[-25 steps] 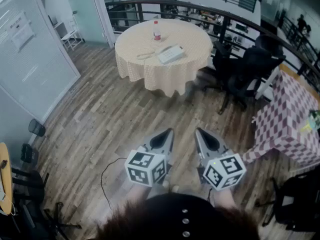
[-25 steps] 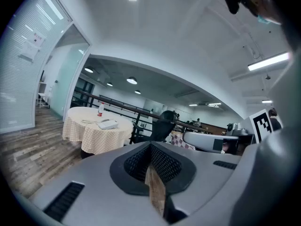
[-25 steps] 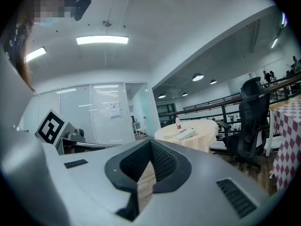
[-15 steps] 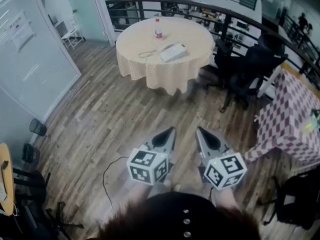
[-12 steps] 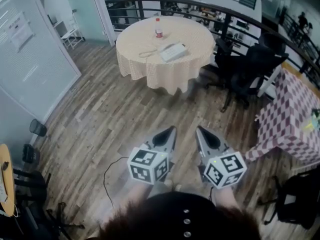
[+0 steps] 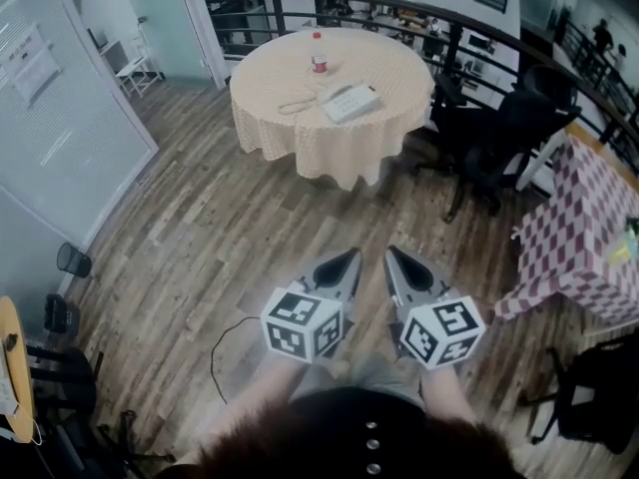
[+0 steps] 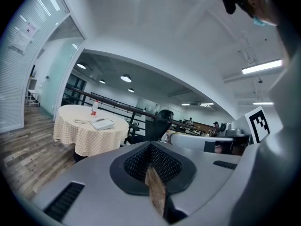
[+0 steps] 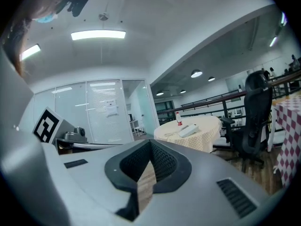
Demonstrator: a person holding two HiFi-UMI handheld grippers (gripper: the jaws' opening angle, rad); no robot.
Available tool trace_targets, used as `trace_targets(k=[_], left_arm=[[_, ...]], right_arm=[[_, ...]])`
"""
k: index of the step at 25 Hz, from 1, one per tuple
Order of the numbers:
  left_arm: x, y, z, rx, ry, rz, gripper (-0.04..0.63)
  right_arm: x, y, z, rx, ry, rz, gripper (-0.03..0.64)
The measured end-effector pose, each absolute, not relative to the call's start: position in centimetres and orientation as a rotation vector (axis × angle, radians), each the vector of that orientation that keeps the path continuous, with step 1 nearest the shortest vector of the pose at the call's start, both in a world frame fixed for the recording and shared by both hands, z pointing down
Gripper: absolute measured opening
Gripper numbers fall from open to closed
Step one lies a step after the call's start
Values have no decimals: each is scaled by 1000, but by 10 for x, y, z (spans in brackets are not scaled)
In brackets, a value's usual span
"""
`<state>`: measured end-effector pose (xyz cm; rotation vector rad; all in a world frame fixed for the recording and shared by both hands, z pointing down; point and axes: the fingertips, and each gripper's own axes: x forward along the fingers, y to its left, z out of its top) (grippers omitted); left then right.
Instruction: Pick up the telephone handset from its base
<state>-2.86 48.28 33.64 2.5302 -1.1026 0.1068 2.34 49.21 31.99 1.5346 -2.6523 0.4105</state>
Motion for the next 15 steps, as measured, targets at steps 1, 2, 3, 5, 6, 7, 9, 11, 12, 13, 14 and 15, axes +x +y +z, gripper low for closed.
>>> trace_targets(k=[1, 2, 3, 5, 6, 7, 9, 11, 12, 13, 14, 15], left_arm=[[-30, 481, 340, 2530, -1100, 120, 5], [-32, 478, 342, 2524, -1104, 126, 5], [-35, 474, 345, 2514, -1110, 125, 5], [-38, 466, 348, 2493, -1110, 111, 5], [-38, 462, 348, 2487, -1106, 103, 5], [-37, 457, 349, 2485, -1102, 99, 5], [-37, 445, 350, 2484, -1100, 97, 5], [-38, 429, 353, 2483, -1104, 99, 5], [-38, 420, 354, 2481, -1108, 97, 5], [-38, 409, 355, 2478, -1115, 92, 5], [-39, 397, 356, 2475, -1124, 87, 5], [-39, 384, 356, 2473, -1133, 84, 5]], right_arm=[[23, 490, 324, 1544, -2646, 429, 9], [22, 488, 327, 1549, -2638, 433, 9], [21, 484, 329, 1553, -2630, 430, 9], [21, 476, 332, 1561, -2624, 439, 9], [21, 472, 332, 1563, -2625, 448, 9], [20, 466, 332, 1563, -2628, 452, 9], [16, 453, 333, 1551, -2631, 451, 9], [15, 437, 336, 1535, -2628, 438, 9], [19, 428, 338, 1528, -2623, 421, 9], [24, 417, 338, 1527, -2619, 404, 9], [31, 405, 338, 1531, -2618, 396, 9], [38, 392, 337, 1538, -2620, 396, 9]])
